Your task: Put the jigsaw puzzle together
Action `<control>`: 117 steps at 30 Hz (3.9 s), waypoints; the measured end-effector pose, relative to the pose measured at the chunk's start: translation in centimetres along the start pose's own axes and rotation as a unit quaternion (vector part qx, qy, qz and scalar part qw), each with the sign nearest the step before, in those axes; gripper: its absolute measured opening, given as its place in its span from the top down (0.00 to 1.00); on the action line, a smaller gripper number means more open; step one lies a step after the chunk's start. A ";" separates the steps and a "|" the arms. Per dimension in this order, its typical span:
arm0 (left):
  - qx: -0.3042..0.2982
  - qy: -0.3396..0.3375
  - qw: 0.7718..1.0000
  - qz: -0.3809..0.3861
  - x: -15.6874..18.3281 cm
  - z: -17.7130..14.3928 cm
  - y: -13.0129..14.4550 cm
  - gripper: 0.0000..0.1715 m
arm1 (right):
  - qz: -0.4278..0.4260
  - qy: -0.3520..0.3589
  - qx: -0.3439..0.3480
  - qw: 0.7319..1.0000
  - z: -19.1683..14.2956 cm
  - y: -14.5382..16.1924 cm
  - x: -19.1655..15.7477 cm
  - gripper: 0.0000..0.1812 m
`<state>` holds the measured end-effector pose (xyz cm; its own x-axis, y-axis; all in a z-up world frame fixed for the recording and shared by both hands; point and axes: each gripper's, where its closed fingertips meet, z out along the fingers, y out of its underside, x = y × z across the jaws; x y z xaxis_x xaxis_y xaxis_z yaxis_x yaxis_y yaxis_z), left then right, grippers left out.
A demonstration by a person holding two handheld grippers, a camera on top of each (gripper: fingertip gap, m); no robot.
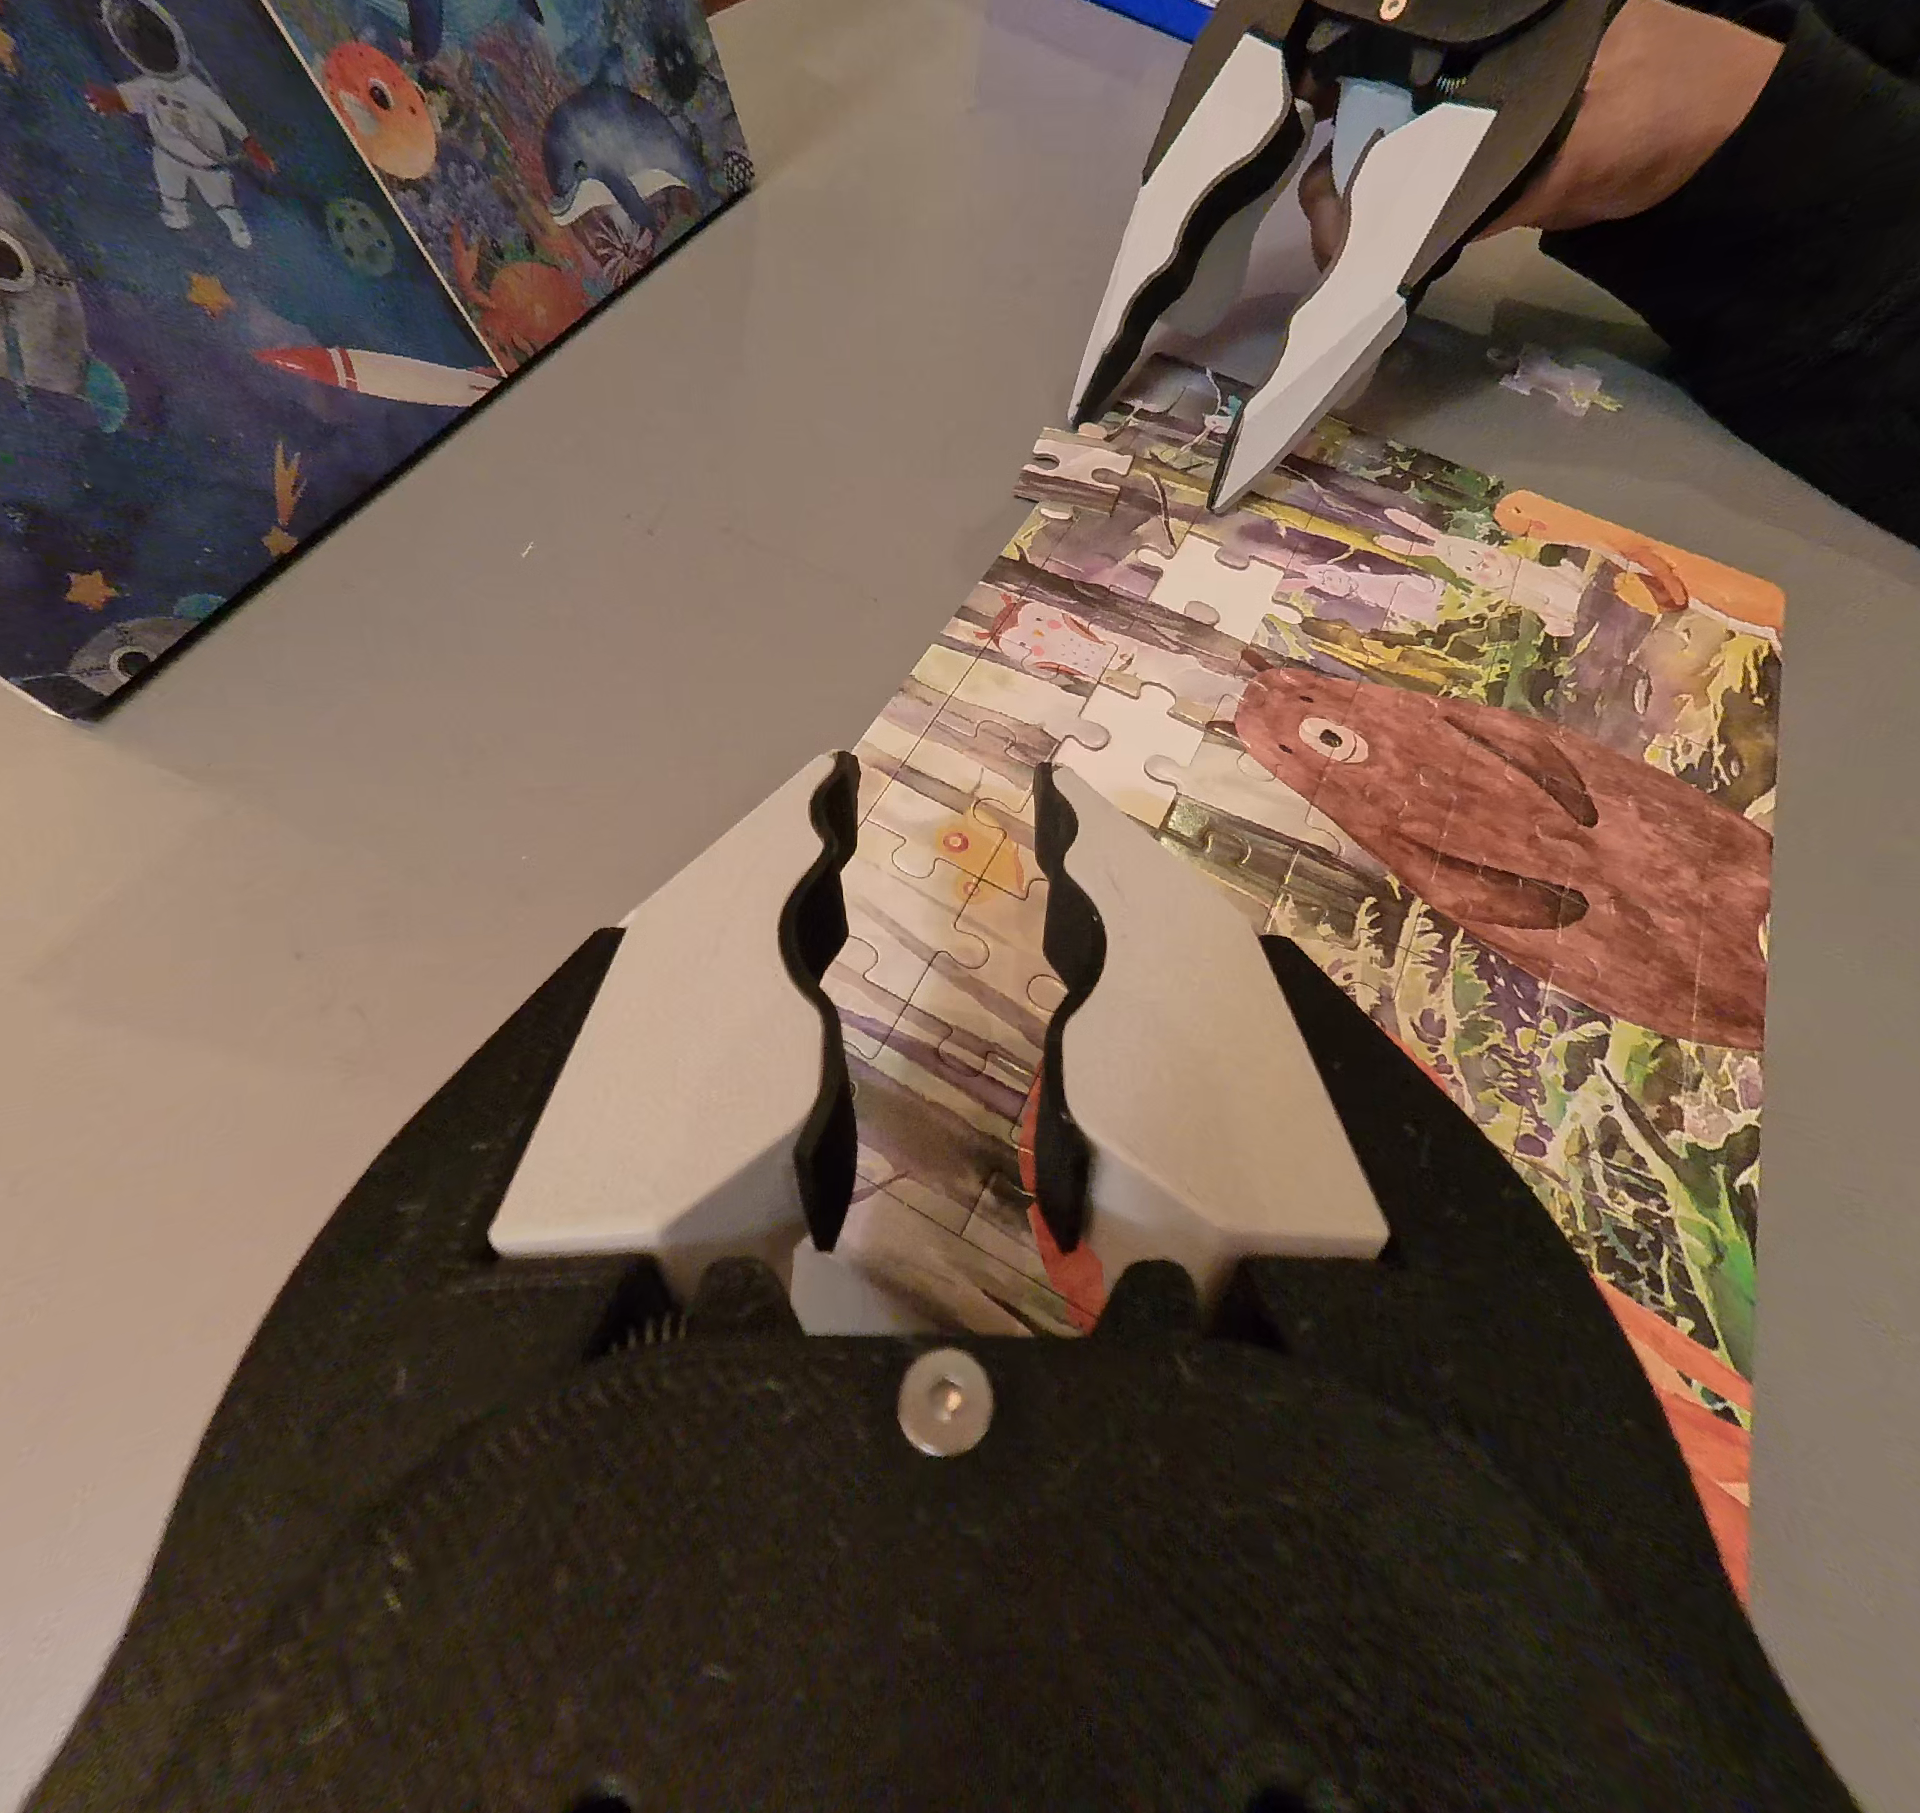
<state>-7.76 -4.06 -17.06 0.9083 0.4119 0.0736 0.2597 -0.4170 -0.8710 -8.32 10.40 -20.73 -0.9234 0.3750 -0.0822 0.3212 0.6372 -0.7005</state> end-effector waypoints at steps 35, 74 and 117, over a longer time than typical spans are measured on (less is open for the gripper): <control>-0.007 -0.004 1.000 0.010 0.1 0.2 0.1 0.81 | -0.002 0.010 0.006 1.000 -0.1 -0.3 0.3 0.72; -0.009 -0.006 1.000 0.014 0.2 0.2 0.2 0.81 | -0.005 0.023 0.025 0.999 0.7 -1.0 0.5 0.86; -0.022 -0.010 0.999 0.024 0.2 0.5 0.5 0.81 | -0.096 -0.031 0.039 0.994 4.8 -6.0 -6.9 0.84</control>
<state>-7.58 -3.79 -17.70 0.9130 0.4074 0.0220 0.2307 -0.4710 -0.8514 -4.85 0.74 -19.39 -0.9779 0.2083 0.0161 0.1234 0.6378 -0.7603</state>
